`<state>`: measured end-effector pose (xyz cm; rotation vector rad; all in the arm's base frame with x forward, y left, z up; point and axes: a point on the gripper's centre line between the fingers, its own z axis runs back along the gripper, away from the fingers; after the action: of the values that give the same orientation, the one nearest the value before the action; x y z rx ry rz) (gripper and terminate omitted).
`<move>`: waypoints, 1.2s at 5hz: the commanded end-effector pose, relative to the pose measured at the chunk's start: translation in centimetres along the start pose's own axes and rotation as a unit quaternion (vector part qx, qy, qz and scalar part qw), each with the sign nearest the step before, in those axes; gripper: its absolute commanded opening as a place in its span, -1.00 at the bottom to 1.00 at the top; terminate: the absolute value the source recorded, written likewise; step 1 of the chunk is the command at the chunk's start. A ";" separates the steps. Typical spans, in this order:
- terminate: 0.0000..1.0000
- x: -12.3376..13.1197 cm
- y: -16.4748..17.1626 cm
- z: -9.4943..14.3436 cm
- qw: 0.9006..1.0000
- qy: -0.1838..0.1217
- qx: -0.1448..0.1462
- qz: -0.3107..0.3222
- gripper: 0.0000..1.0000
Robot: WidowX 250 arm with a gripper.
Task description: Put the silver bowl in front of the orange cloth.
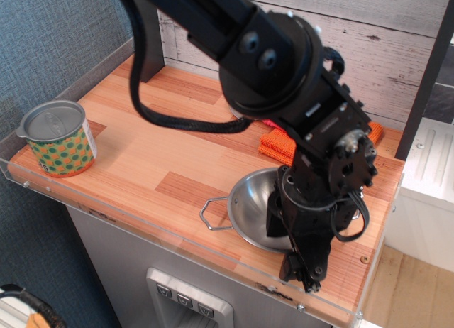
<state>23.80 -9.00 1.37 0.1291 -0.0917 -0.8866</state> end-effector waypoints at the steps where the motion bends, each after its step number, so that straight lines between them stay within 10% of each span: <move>1: -1.00 -0.5 1.5 3.3 0.999 -0.038 -0.008 0.020 1.00; 4: -1.00 -2.5 4.6 6.8 0.993 -0.036 -0.005 0.116 1.00; 6: -1.00 -7.2 10.2 6.8 0.964 -0.029 -0.020 0.262 1.00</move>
<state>26.18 2.44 8.40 0.0218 -0.1219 -0.3357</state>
